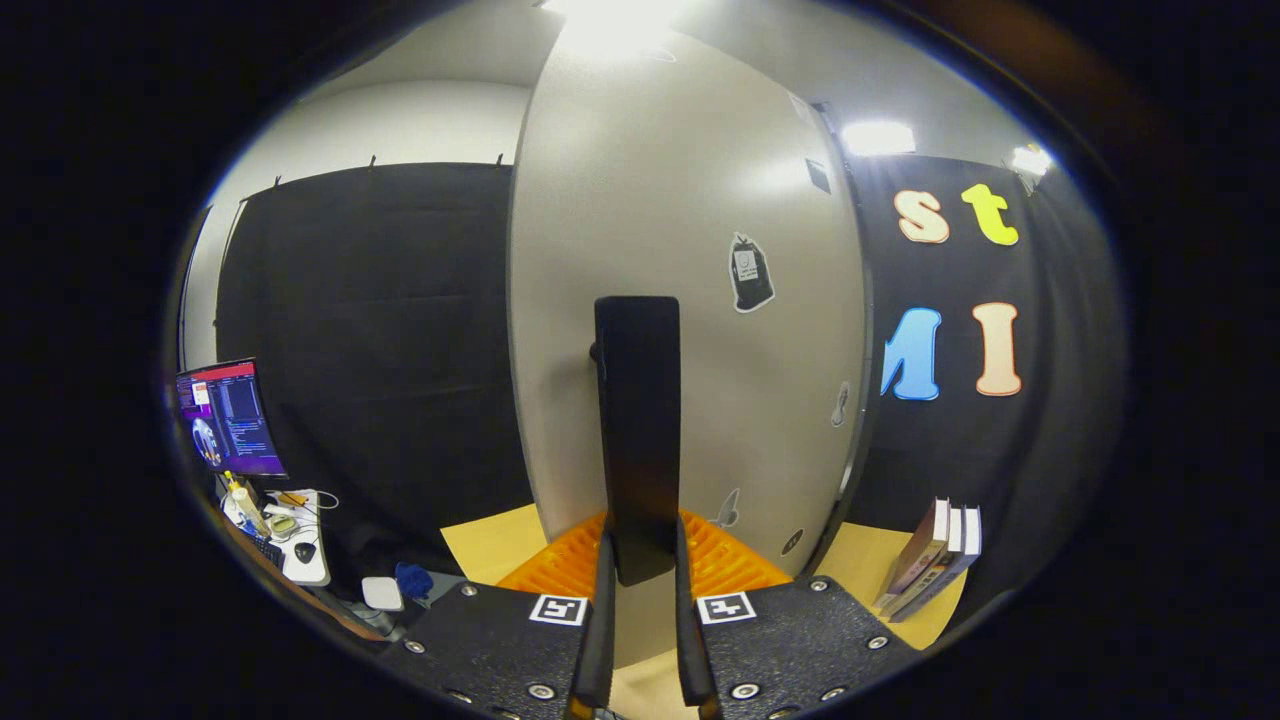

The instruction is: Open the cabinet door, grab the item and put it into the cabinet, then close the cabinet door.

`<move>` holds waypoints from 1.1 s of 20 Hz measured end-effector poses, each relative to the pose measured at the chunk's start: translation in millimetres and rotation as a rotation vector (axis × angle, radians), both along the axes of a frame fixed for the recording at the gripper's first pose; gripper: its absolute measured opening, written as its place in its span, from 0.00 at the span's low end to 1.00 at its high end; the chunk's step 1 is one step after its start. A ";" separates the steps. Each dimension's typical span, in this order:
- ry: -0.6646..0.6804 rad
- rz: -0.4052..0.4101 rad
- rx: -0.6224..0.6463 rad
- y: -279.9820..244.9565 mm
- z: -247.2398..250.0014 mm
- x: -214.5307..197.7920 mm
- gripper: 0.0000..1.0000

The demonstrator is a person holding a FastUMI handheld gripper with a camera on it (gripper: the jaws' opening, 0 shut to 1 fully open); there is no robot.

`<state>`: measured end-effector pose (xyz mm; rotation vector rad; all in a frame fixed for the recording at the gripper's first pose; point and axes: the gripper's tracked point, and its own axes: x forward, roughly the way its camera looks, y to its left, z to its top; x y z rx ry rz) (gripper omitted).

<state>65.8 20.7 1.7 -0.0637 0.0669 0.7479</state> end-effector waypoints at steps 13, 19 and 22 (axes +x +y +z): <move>-0.051 -0.324 0.073 -48.4 -1.7 2.1 0.66; -0.066 -0.513 0.152 -91.0 -3.0 2.4 0.79; -0.125 -0.614 0.145 -114.2 -1.8 1.0 0.84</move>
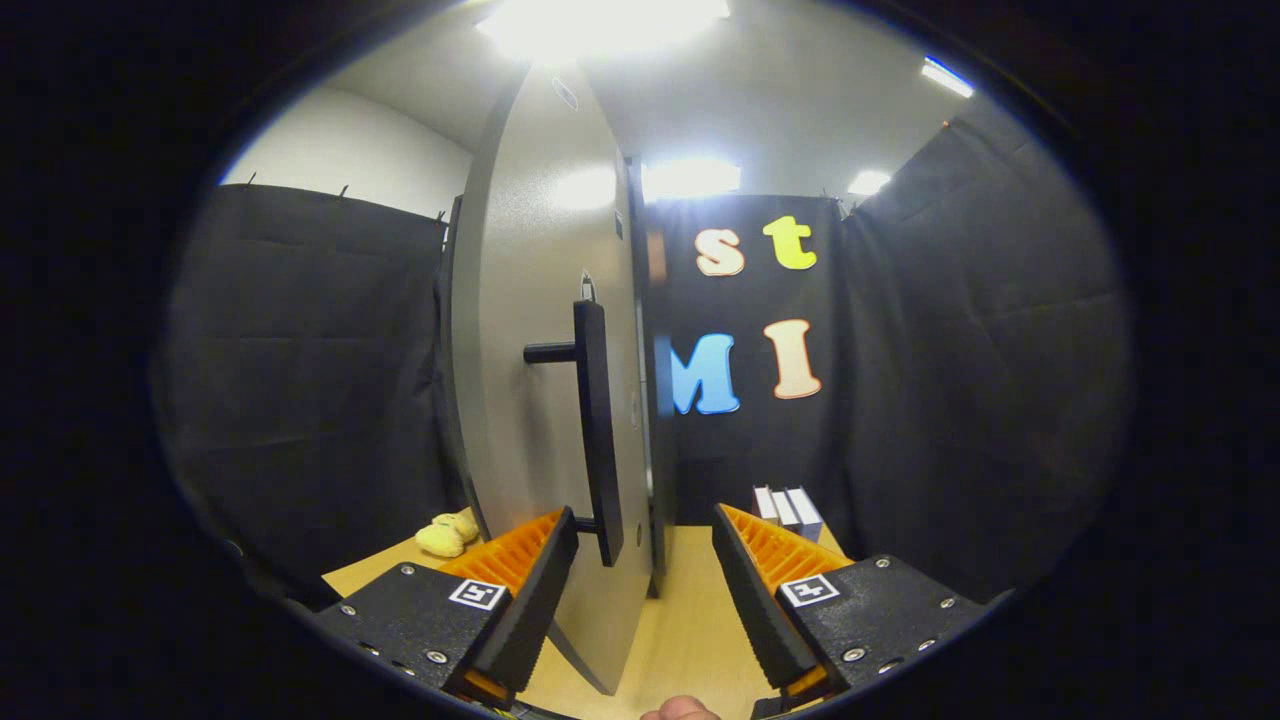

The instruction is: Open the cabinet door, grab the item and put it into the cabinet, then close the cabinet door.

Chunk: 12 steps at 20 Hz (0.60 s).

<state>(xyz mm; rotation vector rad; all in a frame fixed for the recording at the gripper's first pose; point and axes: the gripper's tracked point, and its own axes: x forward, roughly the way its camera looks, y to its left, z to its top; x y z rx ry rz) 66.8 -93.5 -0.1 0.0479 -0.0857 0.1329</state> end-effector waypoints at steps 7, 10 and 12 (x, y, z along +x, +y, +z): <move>0.017 -0.084 -0.017 -2.8 -65.0 -1.5 0.94; 0.044 -0.121 -0.032 5.1 -125.5 -11.6 0.94; 0.097 -0.159 -0.029 13.2 -176.4 -20.7 0.94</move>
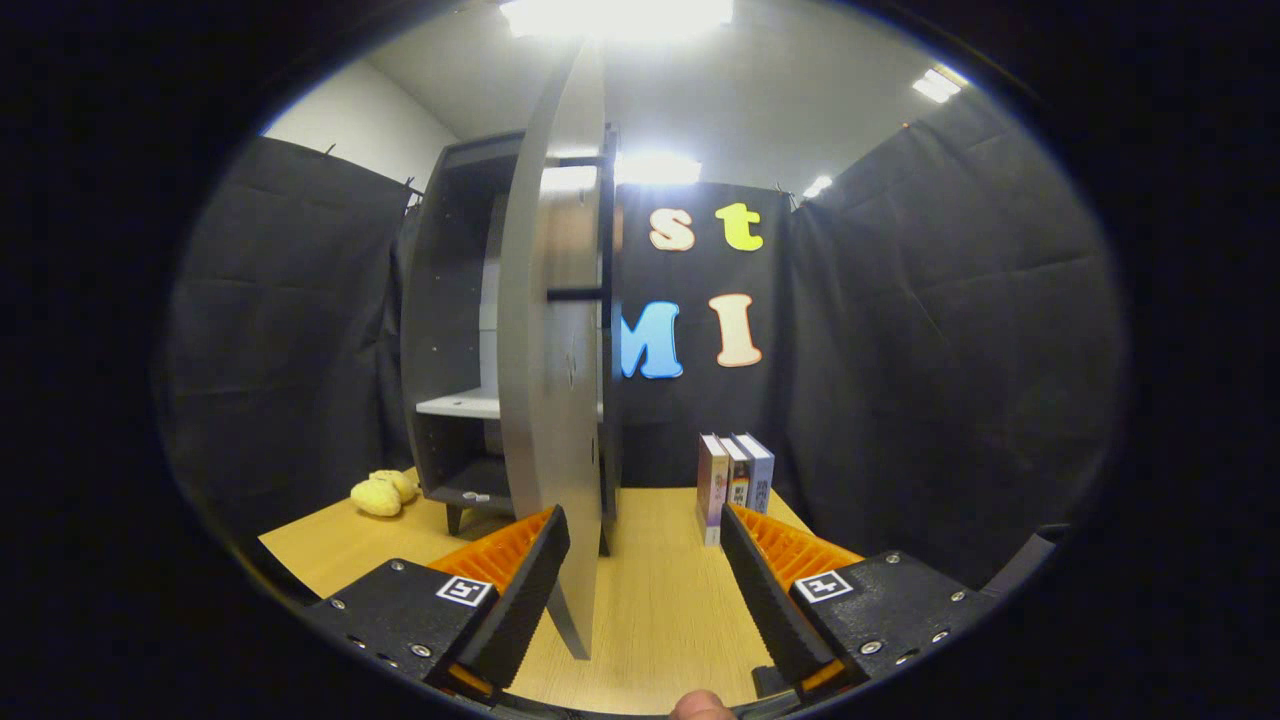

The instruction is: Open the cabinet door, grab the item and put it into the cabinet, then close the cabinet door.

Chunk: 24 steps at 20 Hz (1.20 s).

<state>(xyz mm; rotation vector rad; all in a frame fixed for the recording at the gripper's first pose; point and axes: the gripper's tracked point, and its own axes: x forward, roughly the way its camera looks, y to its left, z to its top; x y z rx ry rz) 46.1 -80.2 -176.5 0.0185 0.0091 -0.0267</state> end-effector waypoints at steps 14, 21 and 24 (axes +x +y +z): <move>0.344 0.054 0.080 186.7 -234.0 -17.8 0.95; 0.340 0.048 0.097 230.8 -243.9 34.7 0.91; 0.327 0.039 0.084 230.0 -237.9 35.8 0.57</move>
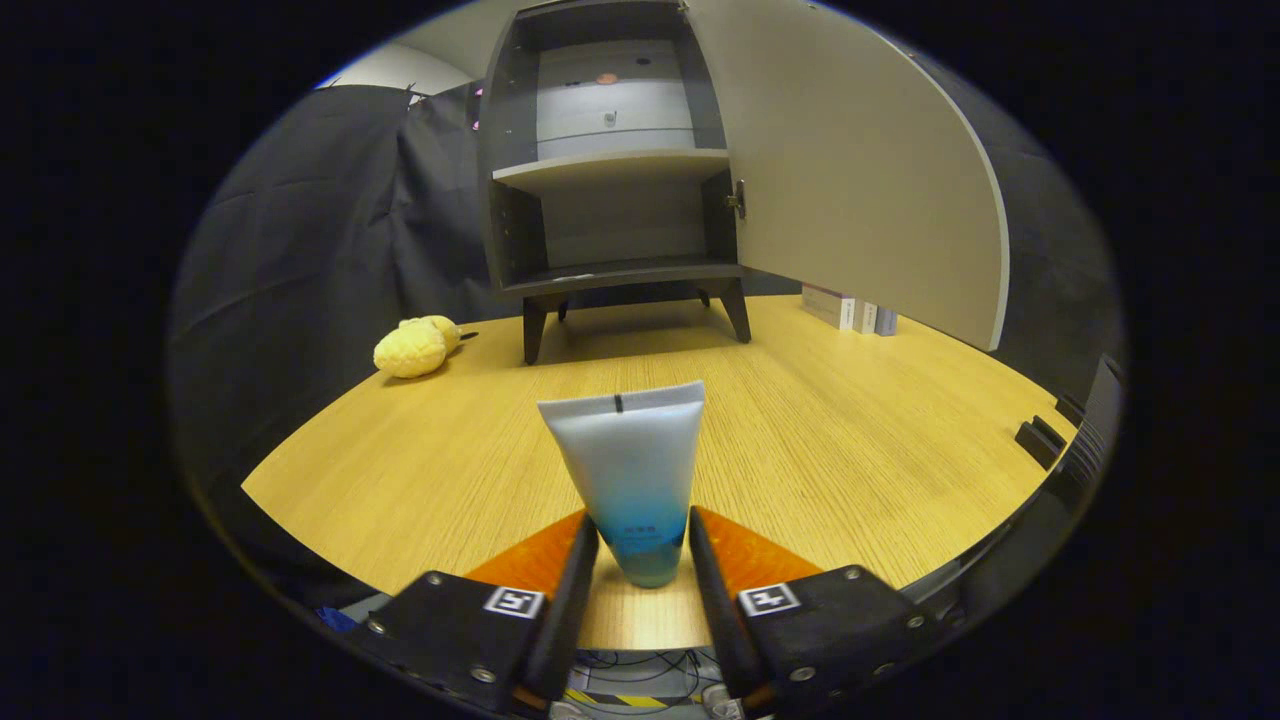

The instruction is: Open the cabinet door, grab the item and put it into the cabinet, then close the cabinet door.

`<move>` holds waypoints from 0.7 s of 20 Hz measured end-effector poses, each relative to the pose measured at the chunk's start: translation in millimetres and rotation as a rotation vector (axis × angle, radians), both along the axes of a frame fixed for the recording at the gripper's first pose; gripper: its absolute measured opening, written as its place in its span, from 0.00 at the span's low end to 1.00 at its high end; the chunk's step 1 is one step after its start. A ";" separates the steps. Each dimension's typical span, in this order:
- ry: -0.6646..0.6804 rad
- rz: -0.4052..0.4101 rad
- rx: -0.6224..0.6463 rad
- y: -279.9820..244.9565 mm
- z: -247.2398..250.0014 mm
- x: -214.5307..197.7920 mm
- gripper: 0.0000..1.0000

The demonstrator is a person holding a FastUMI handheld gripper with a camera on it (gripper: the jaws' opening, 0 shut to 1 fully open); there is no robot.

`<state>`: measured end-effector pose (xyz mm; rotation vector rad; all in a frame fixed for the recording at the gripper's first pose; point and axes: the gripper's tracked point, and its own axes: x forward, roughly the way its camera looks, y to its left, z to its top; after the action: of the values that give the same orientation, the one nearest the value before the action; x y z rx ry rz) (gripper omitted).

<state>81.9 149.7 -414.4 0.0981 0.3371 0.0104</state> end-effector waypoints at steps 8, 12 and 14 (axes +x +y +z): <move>-0.009 -0.032 0.006 -13.7 60.7 -15.8 0.45; -0.029 -0.017 0.000 -15.1 117.9 -19.3 0.45; -0.037 -0.002 -0.010 -14.0 145.9 -16.3 0.45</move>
<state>65.6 135.8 -268.5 0.0881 0.3004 0.0081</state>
